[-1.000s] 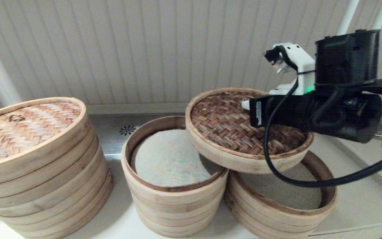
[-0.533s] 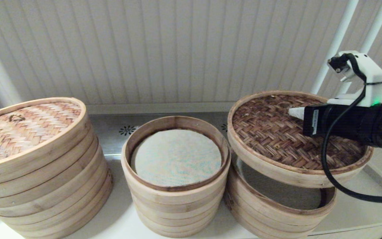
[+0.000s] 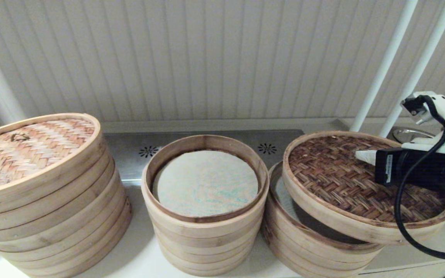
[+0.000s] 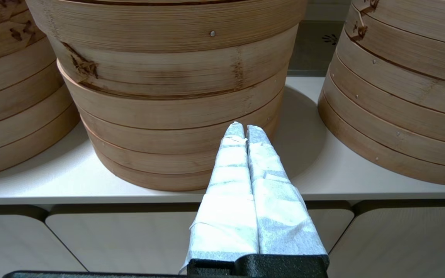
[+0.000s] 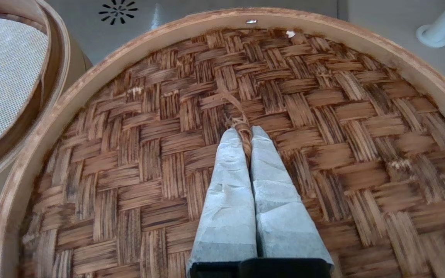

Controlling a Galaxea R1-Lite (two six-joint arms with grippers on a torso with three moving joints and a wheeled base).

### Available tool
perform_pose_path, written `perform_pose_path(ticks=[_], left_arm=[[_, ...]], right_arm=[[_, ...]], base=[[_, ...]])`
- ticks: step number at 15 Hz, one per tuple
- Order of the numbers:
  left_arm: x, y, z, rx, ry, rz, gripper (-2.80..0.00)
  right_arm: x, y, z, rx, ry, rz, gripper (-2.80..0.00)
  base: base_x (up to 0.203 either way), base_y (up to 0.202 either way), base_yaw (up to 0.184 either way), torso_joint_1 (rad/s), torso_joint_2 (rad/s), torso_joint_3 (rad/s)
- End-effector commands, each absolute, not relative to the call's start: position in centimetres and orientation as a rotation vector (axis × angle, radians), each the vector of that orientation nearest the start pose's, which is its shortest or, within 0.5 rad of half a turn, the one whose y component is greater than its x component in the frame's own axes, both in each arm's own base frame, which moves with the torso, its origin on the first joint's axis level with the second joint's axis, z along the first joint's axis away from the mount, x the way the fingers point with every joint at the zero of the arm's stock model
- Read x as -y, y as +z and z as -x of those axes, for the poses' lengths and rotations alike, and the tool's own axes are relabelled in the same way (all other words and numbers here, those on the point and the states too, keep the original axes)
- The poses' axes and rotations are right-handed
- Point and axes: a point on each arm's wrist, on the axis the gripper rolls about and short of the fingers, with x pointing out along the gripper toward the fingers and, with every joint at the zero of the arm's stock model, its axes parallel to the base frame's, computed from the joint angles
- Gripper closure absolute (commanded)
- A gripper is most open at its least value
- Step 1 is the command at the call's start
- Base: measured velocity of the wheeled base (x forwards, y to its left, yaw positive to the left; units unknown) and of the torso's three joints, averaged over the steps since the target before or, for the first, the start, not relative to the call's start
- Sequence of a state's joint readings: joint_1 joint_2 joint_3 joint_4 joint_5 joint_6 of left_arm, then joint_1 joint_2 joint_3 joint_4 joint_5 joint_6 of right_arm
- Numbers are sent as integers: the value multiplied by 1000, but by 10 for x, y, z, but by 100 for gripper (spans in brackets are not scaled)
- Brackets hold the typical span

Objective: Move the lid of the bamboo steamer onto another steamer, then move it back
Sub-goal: Put the steamer

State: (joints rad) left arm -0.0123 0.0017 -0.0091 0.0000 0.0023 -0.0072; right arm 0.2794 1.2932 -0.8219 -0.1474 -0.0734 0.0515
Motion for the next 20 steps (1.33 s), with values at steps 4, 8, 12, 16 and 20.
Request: perform_pose_path(ticks=[4,8,12,16,20], left_arm=[[0,78,23,8,-9,8,0],[0,78,23,6,-10,9,0],[0,78,23,8,-11,9,0],[0,78,23,8,-9,9,0],[0,78,23,8,-9,8,0]], right_arm=[[-55,218,-199,-357,212,-12,0],[-59,211,-208,-373,224,-25,0],[-62,205,-219,-375,229,-28,0],[-62,199,-220,-397,247,-29,0],[-62,191,-219,-425,273,-33,0]], base=[[0,0,0,0,0,0],[0,0,0,0,0,0],[0,0,0,0,0,0],[0,0,0,0,0,0],[0,0,0,0,0,0]])
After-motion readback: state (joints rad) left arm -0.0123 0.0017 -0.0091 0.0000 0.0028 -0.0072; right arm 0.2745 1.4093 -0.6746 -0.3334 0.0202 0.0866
